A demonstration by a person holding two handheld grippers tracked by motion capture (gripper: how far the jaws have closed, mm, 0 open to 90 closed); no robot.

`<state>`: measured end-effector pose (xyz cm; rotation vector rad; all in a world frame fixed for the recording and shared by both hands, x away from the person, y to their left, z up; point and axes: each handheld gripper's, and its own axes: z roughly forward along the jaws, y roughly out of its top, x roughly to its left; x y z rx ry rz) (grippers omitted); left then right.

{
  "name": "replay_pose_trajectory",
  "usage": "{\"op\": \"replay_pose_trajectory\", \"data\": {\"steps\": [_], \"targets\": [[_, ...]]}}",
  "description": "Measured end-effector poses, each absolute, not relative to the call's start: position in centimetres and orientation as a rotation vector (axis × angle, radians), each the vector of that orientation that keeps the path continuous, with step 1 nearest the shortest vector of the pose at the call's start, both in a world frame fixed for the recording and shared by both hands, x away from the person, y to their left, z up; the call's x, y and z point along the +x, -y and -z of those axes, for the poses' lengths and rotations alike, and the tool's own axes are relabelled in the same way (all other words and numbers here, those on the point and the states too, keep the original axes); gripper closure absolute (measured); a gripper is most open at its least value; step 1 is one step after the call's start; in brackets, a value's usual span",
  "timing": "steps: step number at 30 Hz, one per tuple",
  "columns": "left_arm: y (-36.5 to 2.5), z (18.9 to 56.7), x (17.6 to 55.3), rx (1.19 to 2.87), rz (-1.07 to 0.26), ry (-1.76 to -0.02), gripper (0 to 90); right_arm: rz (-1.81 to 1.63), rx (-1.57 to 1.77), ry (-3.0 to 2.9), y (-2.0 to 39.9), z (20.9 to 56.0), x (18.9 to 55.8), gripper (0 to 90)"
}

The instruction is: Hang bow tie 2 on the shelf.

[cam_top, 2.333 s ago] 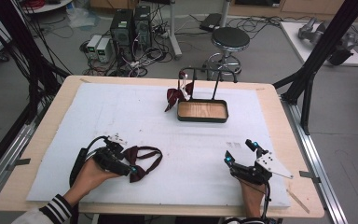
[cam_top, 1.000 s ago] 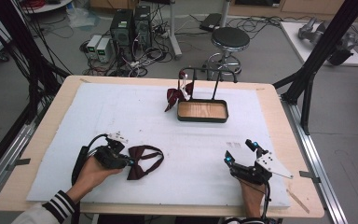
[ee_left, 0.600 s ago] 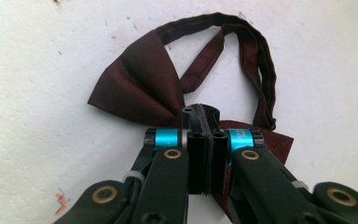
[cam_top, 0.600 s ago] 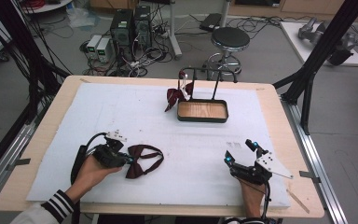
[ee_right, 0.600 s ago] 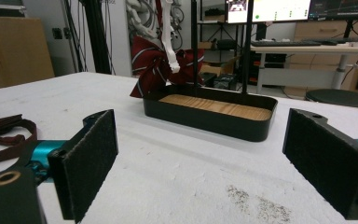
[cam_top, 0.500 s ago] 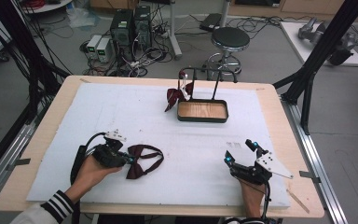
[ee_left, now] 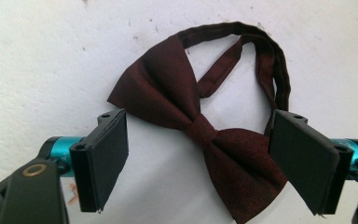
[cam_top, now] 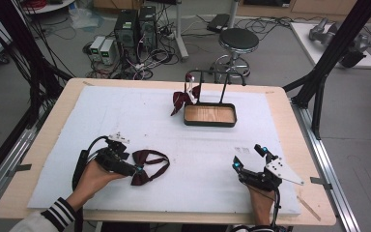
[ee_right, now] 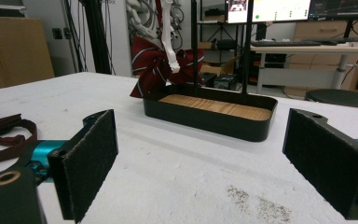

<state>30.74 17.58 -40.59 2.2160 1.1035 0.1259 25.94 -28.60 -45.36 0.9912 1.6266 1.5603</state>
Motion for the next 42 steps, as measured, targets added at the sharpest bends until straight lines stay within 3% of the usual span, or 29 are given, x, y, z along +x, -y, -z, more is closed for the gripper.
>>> {"op": "replay_pose_trajectory", "data": {"steps": [19,36,42], "targets": [[-16.2,41.6,31.5,2.233,-0.139,-1.15,28.5,-1.564,0.991,-1.628,28.6,45.4,25.9,9.4],[-16.0,42.0,31.1,2.284,-0.149,-1.121,53.9,-1.562,0.991,-1.627,28.6,45.4,26.0,9.4],[-15.8,42.2,30.9,2.292,-0.152,-1.12,59.2,-1.56,0.991,-1.627,28.6,45.4,26.0,9.4]]}}
